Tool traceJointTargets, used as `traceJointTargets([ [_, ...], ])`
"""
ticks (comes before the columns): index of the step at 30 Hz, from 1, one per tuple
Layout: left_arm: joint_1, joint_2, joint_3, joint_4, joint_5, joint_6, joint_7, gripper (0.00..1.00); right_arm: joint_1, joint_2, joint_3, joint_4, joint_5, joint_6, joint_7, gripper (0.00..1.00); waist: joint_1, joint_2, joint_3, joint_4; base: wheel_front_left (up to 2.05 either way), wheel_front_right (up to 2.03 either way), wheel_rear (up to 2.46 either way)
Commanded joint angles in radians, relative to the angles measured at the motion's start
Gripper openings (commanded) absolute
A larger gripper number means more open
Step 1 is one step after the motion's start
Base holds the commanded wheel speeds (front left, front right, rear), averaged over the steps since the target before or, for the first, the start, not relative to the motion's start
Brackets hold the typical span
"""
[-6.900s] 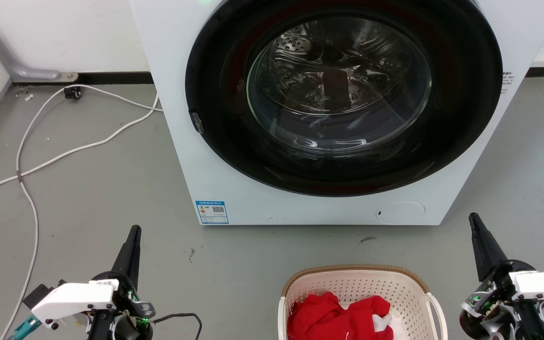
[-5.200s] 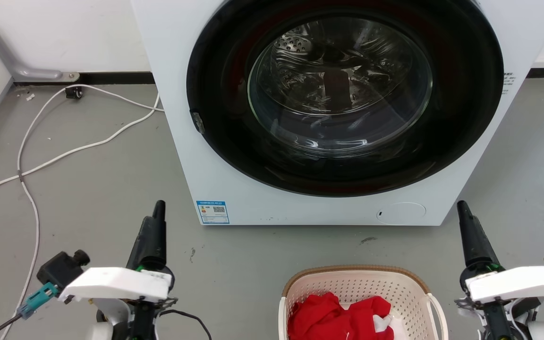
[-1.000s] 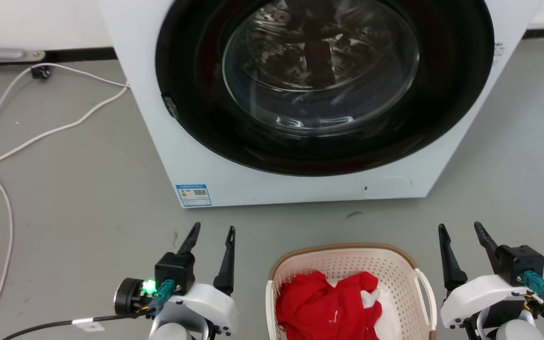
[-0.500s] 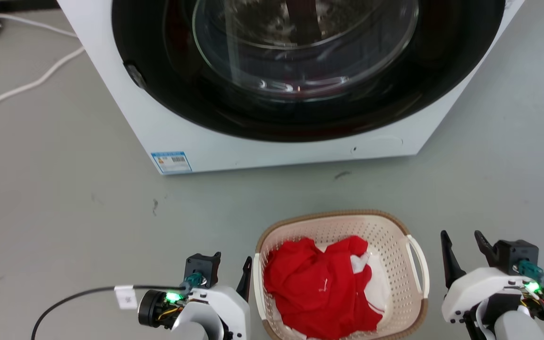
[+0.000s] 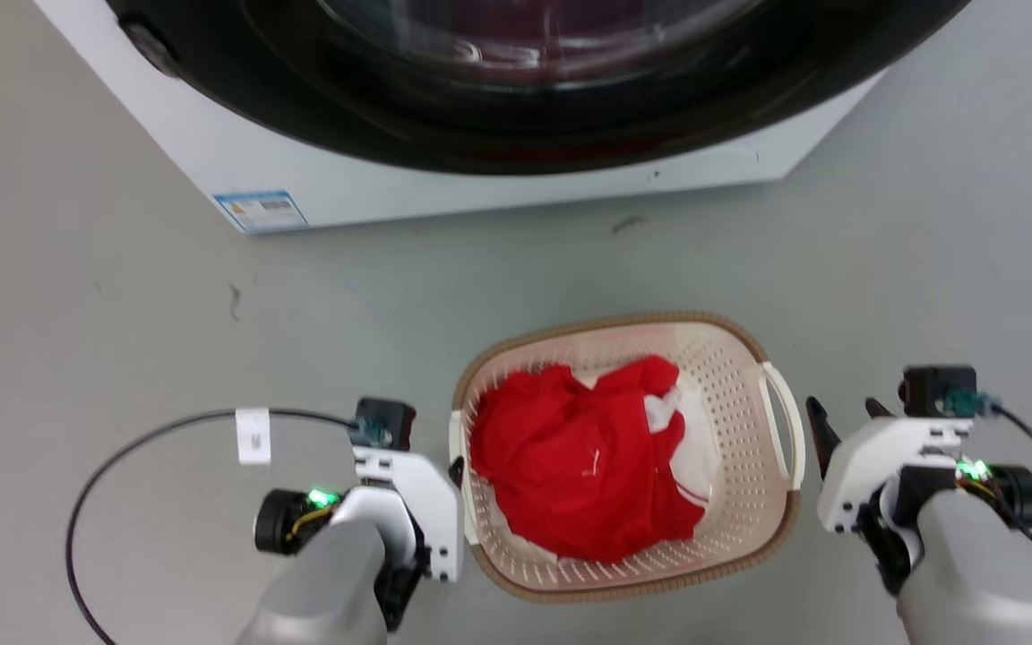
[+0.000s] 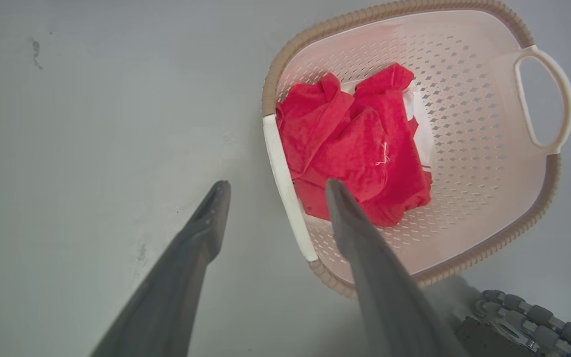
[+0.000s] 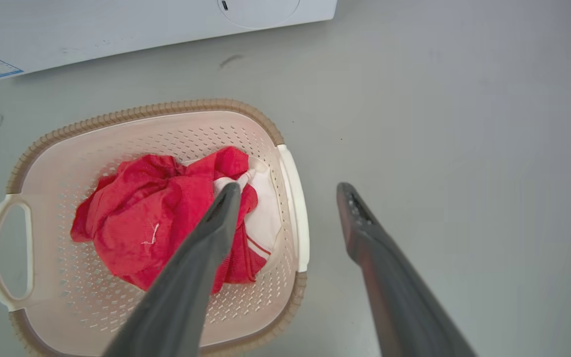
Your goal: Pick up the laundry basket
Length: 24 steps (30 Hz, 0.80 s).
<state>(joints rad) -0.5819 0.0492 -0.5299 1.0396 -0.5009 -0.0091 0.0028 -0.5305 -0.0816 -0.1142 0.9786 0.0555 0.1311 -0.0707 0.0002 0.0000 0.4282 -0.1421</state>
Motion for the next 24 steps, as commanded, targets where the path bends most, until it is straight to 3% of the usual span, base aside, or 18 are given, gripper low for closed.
traceJointTargets([
  [1,-0.035,0.002,-0.005,0.022,-0.012,-0.001,0.016,1.00,-0.044,-0.005,0.015,0.037,0.019,-0.001,0.013,1.00,-0.0002,0.0000,0.058,-0.021,0.00,0.00,0.00],
  [12,-0.200,0.001,-0.040,0.122,-0.061,-0.001,0.124,1.00,-0.244,-0.027,0.123,0.217,0.104,-0.001,0.091,1.00,-0.0002,0.0000,0.214,-0.023,0.00,0.00,0.00],
  [24,-0.348,0.004,-0.070,0.196,-0.073,0.008,0.183,1.00,-0.359,-0.032,0.198,0.287,0.171,-0.001,0.143,1.00,-0.0002,0.0000,0.348,-0.022,0.00,0.00,0.00],
])
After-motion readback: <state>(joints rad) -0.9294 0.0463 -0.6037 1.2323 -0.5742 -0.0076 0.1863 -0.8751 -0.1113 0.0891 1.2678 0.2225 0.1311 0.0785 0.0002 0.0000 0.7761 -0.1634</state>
